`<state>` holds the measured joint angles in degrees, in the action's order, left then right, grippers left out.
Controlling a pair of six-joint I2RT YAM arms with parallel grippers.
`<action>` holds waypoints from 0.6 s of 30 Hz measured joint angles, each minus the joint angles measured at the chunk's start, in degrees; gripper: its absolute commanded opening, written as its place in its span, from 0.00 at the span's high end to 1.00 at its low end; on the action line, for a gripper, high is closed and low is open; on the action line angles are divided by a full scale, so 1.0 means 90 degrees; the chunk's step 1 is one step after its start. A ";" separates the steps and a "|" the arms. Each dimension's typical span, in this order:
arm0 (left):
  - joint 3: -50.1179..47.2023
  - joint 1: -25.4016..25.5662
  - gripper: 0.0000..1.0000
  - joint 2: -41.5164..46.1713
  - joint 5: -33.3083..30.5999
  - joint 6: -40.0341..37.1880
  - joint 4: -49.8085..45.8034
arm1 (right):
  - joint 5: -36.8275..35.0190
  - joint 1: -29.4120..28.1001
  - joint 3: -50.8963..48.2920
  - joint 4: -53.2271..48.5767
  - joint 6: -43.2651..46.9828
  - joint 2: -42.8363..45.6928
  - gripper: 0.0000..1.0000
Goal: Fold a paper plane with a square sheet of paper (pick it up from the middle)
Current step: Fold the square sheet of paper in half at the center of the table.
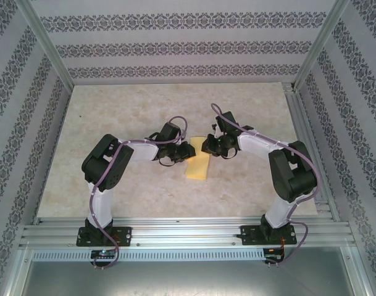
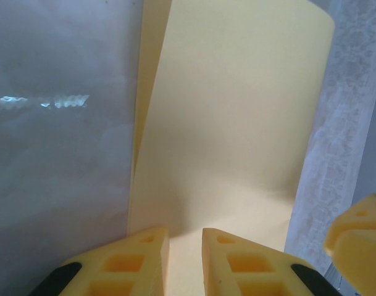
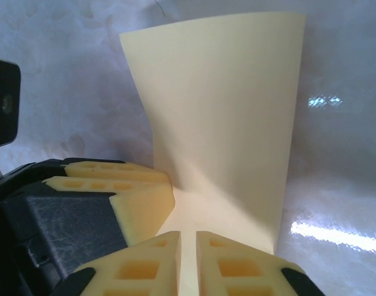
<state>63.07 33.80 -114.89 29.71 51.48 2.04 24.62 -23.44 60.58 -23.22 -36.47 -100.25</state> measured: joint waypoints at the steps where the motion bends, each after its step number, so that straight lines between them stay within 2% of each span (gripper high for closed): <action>1: 0.0000 0.0000 0.76 0.0000 0.0000 -0.0002 -0.0002 | 0.0053 0.0027 -0.0051 0.0080 -0.0010 -0.0044 0.87; 18: 0.0112 0.0002 0.77 -0.0039 -0.0019 -0.0032 -0.0185 | 0.0449 0.0238 -0.0593 0.0884 -0.0129 -0.0364 0.82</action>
<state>64.07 33.82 -115.24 29.54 51.20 0.38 28.67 -21.30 55.24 -15.27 -37.63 -103.53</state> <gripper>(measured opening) 0.234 0.177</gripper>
